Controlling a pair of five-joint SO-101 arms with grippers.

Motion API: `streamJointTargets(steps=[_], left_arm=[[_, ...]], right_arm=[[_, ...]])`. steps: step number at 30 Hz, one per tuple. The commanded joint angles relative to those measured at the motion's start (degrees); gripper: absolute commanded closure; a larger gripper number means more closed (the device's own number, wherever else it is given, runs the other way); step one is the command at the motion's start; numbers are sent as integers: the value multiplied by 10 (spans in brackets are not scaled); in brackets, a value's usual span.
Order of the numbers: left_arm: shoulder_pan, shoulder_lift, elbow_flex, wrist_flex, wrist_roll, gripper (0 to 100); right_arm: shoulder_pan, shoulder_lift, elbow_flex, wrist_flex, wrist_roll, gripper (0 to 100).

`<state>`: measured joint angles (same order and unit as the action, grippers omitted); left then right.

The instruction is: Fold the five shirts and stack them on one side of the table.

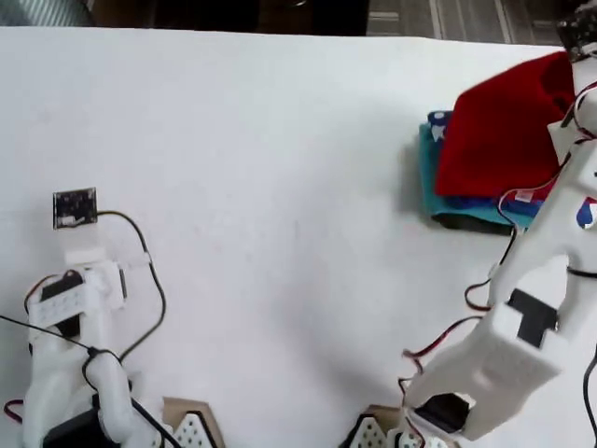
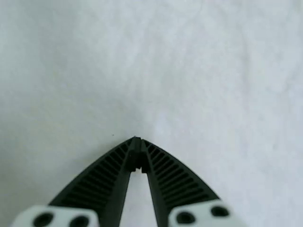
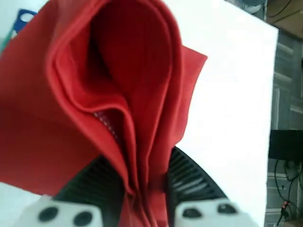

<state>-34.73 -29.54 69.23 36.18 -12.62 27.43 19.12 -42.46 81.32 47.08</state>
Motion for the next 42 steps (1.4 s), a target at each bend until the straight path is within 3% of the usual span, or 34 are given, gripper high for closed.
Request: streamJointTargets(steps=[1, 9, 18, 24, 27, 30, 33, 35, 37, 39, 42], left_arm=[[4, -14, -1, -8, 4, 973], [4, -14, -1, -9, 4, 973], [4, -14, -1, -9, 4, 973], [4, -14, -1, -9, 4, 973], [4, -14, -1, -9, 4, 973], [4, -14, -1, -9, 4, 973], [4, -14, -1, -9, 4, 973], [4, -14, -1, -9, 4, 973], [4, -14, -1, -9, 4, 973], [4, -14, -1, -9, 4, 973], [4, -14, -1, -9, 4, 973]], right_arm=[[4, 30, -17, -36, 7, 978], [1, 101, -17, -97, 103, 978], [19, 128, -17, -151, 113, 972], [36, 130, -17, -147, 109, 790], [39, 130, -36, -147, 109, 765], [40, 130, -69, -147, 79, 765], [40, 130, -108, -145, -22, 769], [37, 130, -134, -108, -79, 838], [27, 130, -164, -44, -105, 989], [10, 130, -189, 35, -105, 953], [-24, 134, -206, 136, -101, 977]])
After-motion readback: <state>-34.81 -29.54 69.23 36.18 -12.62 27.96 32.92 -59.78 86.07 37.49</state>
